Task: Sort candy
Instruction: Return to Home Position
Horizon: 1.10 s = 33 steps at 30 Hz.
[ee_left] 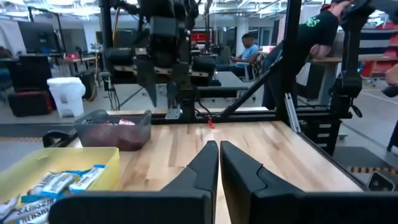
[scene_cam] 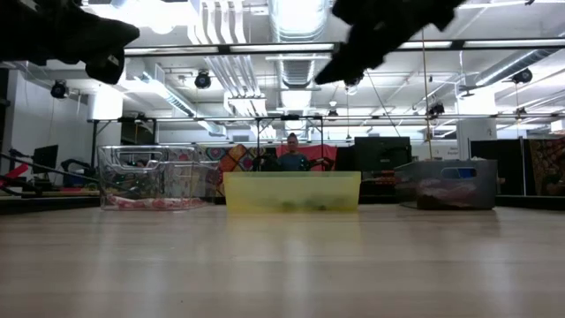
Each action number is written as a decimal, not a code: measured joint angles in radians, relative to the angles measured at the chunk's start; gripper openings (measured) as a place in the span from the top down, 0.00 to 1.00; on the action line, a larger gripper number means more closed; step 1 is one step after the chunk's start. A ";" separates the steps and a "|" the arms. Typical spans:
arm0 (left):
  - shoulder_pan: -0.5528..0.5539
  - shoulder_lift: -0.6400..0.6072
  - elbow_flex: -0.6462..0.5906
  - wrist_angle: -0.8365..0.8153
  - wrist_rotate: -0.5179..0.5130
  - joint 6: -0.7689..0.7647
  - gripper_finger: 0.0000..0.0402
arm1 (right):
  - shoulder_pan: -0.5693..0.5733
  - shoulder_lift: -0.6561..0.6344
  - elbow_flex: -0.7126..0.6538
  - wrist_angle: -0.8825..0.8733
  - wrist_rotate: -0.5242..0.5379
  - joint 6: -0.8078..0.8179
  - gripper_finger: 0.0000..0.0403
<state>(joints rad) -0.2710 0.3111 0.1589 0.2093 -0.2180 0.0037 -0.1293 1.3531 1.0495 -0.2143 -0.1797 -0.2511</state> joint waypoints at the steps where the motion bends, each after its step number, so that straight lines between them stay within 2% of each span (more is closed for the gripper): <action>1: 0.001 -0.011 -0.004 -0.002 0.000 0.010 1.00 | 0.005 -0.037 -0.053 0.034 0.004 0.013 0.78; 8: 0.001 -0.148 -0.012 -0.090 -0.001 0.075 1.00 | 0.035 -0.302 -0.318 0.123 0.105 0.098 0.78; 14: 0.005 -0.309 -0.059 -0.122 -0.019 0.083 1.00 | 0.040 -0.512 -0.505 0.192 0.105 0.127 0.77; 20: 0.010 -0.299 -0.084 -0.120 -0.046 0.093 1.00 | 0.040 -0.691 -0.637 0.239 0.113 0.125 0.77; 26: 0.010 -0.307 -0.085 -0.130 -0.059 0.147 1.00 | 0.042 -0.875 -0.687 0.127 0.166 0.106 0.77; 28: 0.010 -0.306 -0.085 -0.129 -0.138 0.164 1.00 | 0.042 -0.943 -0.721 0.119 0.166 0.089 0.77; 33: 0.010 -0.303 -0.085 -0.130 -0.479 0.100 1.00 | 0.042 -1.117 -0.816 0.093 0.143 0.049 0.77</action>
<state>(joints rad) -0.2607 0.0082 0.0738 0.0796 -0.6967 0.1039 -0.0872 0.2363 0.2336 -0.1208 -0.0371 -0.2026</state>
